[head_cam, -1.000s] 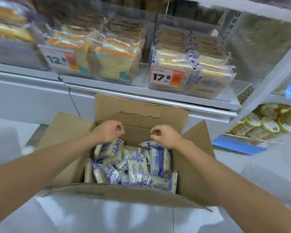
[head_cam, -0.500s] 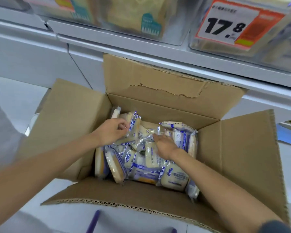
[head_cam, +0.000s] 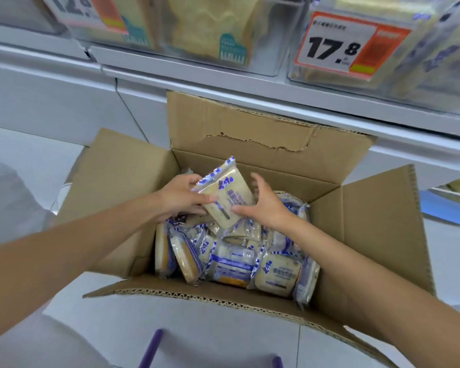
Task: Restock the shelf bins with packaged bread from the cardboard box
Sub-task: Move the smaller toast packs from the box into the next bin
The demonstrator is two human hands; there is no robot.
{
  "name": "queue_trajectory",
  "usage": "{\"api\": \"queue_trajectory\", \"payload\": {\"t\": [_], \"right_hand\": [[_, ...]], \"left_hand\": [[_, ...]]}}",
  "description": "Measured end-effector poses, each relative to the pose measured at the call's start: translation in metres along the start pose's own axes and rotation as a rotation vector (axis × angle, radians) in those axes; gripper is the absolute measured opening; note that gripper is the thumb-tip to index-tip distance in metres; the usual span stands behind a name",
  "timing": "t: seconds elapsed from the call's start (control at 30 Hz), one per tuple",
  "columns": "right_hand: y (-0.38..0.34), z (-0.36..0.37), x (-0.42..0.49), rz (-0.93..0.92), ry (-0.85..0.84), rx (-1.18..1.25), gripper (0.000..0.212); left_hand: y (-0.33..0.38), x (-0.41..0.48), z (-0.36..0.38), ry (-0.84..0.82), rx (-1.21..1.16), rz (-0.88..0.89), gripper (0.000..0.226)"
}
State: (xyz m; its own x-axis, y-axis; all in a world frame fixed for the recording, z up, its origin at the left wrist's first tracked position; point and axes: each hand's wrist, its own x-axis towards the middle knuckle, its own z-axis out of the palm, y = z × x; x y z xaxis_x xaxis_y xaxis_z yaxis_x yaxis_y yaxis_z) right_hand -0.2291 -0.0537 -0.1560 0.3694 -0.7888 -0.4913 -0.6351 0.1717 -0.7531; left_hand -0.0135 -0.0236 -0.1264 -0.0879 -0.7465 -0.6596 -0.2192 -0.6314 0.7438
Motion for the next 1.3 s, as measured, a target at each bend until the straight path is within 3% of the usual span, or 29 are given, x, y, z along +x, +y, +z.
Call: {"api": "queue_trajectory", "payload": {"t": [0.07,0.13,0.23,0.3,0.47,0.53,0.6,0.67,0.8,0.87,0.9,0.97,1.07,1.13,1.3], "right_hand": [[-0.008,0.0,-0.003,-0.022,-0.101,0.047,0.058],[-0.022,0.007,-0.008,-0.092,-0.137,0.035,0.046],[-0.031,0.022,-0.013,-0.127,-0.163,-0.038,0.076],[-0.025,0.036,-0.012,-0.046,-0.191,-0.116,0.096],[-0.011,0.091,-0.007,0.07,-0.502,-0.193,0.088],[-0.01,0.112,-0.002,0.103,-0.537,-0.21,0.097],[-0.007,0.129,0.002,0.121,-0.53,-0.246,0.105],[-0.001,0.14,0.007,0.117,-0.512,-0.255,0.099],[0.015,0.13,0.016,0.161,-0.464,-0.154,0.047],[0.018,0.097,0.016,0.158,-0.449,-0.061,0.014],[0.014,0.075,0.013,0.145,-0.445,-0.048,0.008],[0.002,0.03,0.004,0.116,-0.408,-0.046,0.028],[-0.026,-0.022,-0.011,0.027,-0.332,0.035,0.021],[-0.046,-0.043,-0.021,-0.047,-0.276,0.109,0.027],[-0.084,-0.077,-0.048,-0.263,-0.014,-0.071,0.03]], "left_hand": [[0.003,-0.014,-0.008,-0.065,-0.033,-0.051,0.045],[0.005,-0.028,-0.015,-0.095,0.087,-0.068,0.042],[0.002,-0.046,-0.033,0.037,0.182,-0.003,0.019],[-0.004,-0.057,-0.051,0.149,0.191,0.046,0.014],[-0.02,-0.069,-0.073,0.254,0.135,0.107,0.009],[-0.025,-0.069,-0.075,0.263,0.075,0.101,0.017],[-0.03,-0.068,-0.076,0.258,0.057,0.094,0.019],[-0.034,-0.064,-0.079,0.264,0.07,0.088,0.02],[-0.037,-0.056,-0.081,0.293,0.076,0.078,0.022],[-0.034,-0.052,-0.078,0.306,0.104,0.103,0.02],[-0.03,-0.051,-0.075,0.307,0.116,0.12,0.019],[-0.02,-0.049,-0.066,0.281,0.124,0.162,0.015],[-0.002,-0.046,-0.045,0.162,0.123,0.215,0.008],[0.011,-0.044,-0.024,0.063,0.133,0.229,0.009],[0.053,-0.052,0.019,-0.093,0.157,0.321,0.027]]}}
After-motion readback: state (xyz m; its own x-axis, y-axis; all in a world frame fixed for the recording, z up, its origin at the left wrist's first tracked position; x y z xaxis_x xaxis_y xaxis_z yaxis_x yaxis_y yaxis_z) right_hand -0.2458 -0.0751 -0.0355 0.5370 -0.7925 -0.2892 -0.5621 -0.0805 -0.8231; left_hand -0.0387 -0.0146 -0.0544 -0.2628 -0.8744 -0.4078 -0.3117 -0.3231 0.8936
